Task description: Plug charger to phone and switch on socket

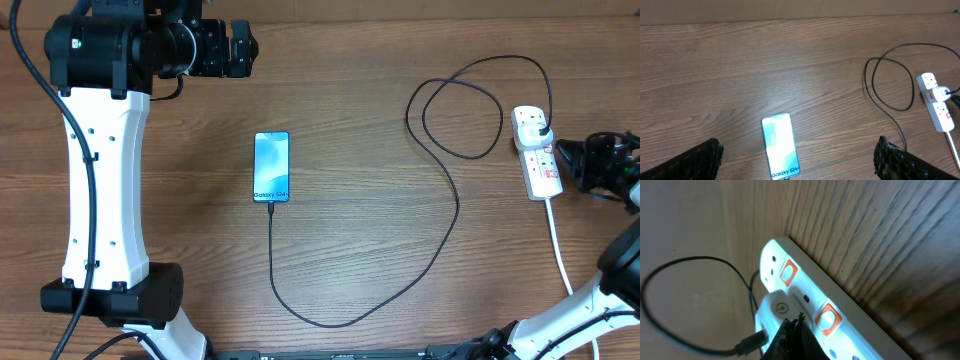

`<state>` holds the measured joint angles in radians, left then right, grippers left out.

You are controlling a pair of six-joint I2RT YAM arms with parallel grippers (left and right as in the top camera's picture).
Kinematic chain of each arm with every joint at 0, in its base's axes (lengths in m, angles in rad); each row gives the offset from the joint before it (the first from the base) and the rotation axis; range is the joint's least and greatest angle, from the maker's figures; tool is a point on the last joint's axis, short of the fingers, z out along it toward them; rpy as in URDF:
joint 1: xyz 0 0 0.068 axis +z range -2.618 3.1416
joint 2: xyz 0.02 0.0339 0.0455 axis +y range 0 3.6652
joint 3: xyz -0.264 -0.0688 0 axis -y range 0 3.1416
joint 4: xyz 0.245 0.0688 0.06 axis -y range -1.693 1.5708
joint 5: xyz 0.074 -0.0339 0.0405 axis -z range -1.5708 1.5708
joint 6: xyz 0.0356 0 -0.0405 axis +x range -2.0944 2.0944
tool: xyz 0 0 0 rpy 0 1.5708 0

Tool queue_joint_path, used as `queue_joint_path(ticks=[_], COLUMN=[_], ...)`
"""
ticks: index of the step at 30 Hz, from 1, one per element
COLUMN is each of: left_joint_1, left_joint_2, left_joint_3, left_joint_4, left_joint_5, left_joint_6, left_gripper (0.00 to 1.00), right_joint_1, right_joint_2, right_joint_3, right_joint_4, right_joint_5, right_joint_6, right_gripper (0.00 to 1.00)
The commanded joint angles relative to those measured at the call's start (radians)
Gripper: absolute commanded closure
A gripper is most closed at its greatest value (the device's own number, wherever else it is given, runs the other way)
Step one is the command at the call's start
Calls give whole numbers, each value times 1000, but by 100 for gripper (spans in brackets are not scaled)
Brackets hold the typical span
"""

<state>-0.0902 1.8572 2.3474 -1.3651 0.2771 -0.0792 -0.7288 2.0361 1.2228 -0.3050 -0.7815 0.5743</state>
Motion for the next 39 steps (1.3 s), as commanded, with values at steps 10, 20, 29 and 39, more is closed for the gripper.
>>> queue_joint_path(ticks=[10,20,29,39], left_joint_1=[-4,-4,-4,-4], left_joint_2=[6,6,6,6], left_joint_3=[-3,-3,-3,-3], left_joint_4=[1,1,1,1], left_joint_5=[10,10,10,10], left_joint_6=[-14,-14,-14,-14], left_gripper=[0,0,0,0], right_joint_1=[15,45,50,78], right_joint_2=[55,55,55,55], right_joint_3=[20,20,19,14], right_joint_4=[24,24,-26,-64], right_joint_5=[40,48,63,113], right_joint_6=[0,-56,-51,-44], right_gripper=[96,96,96,96])
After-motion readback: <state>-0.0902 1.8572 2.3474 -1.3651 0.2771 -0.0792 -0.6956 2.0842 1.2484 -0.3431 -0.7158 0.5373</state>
